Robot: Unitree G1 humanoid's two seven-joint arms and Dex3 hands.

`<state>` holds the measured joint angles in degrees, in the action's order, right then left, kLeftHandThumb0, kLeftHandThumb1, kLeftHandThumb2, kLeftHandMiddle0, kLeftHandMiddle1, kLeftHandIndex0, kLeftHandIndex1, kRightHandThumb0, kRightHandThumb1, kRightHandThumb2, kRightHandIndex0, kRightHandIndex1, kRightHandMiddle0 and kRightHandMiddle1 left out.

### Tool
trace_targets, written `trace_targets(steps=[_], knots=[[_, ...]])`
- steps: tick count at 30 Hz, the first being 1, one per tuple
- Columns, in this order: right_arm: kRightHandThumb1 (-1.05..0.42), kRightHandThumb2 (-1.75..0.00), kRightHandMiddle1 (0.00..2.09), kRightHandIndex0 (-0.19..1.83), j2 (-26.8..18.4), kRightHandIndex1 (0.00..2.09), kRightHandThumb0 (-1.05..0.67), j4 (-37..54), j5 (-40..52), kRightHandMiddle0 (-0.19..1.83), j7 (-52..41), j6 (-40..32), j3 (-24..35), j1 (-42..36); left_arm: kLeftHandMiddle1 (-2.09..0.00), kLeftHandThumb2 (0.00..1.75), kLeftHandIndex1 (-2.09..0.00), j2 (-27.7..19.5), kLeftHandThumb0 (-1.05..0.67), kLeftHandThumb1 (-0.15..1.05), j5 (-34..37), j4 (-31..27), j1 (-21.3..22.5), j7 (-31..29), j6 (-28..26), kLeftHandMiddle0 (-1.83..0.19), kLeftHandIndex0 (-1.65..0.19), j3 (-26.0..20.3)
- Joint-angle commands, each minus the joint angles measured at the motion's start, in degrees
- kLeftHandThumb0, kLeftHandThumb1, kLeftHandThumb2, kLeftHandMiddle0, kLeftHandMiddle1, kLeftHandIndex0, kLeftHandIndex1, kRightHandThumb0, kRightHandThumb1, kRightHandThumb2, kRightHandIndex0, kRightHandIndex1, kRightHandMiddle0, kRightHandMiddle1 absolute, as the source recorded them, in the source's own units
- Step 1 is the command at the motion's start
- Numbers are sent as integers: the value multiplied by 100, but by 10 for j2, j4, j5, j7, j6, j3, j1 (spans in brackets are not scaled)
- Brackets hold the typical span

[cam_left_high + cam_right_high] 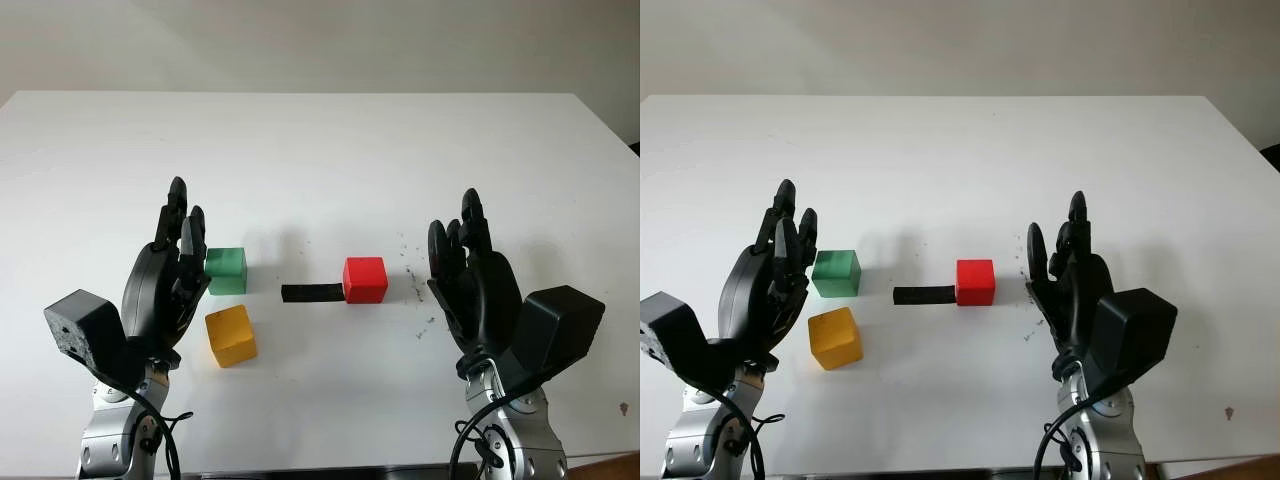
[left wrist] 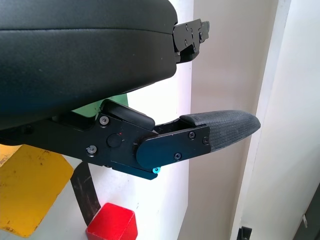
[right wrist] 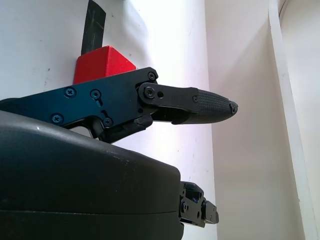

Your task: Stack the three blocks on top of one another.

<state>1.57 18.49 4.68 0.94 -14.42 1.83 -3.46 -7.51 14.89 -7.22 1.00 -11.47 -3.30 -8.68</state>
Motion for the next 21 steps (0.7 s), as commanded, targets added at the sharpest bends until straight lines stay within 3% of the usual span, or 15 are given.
trace_targets(steps=[1, 11, 13, 17, 21], knots=[[-105, -47, 6, -19, -3, 4, -60, 5, 0, -15, -1, 5, 1, 4, -5, 64, -1, 1, -77, 105, -1, -5, -3, -2, 7, 18, 19, 2], [-105, -45, 6, -18, -22, 4, -62, -9, -13, -14, -9, -3, 1, 25, -5, 63, -3, -1, -77, 105, -6, 17, 15, -2, 14, 18, 19, 0], [-105, -41, 7, -16, -47, 6, -63, -16, -36, -13, -17, 17, 1, 33, -6, 63, -3, -5, -78, 105, -9, 17, 17, -2, 15, 18, 19, -2], [-101, -12, 9, -11, -102, 7, -62, -22, -64, -4, -46, 35, 11, 64, -5, 60, -4, -11, -77, 105, -4, 34, 28, -14, 34, 18, 19, -10], [-92, -4, 16, -6, -206, 9, -67, 0, -147, 12, -96, 21, -2, 100, -5, 59, -5, -14, -76, 105, 0, 48, 41, -21, 46, 18, 19, -16]])
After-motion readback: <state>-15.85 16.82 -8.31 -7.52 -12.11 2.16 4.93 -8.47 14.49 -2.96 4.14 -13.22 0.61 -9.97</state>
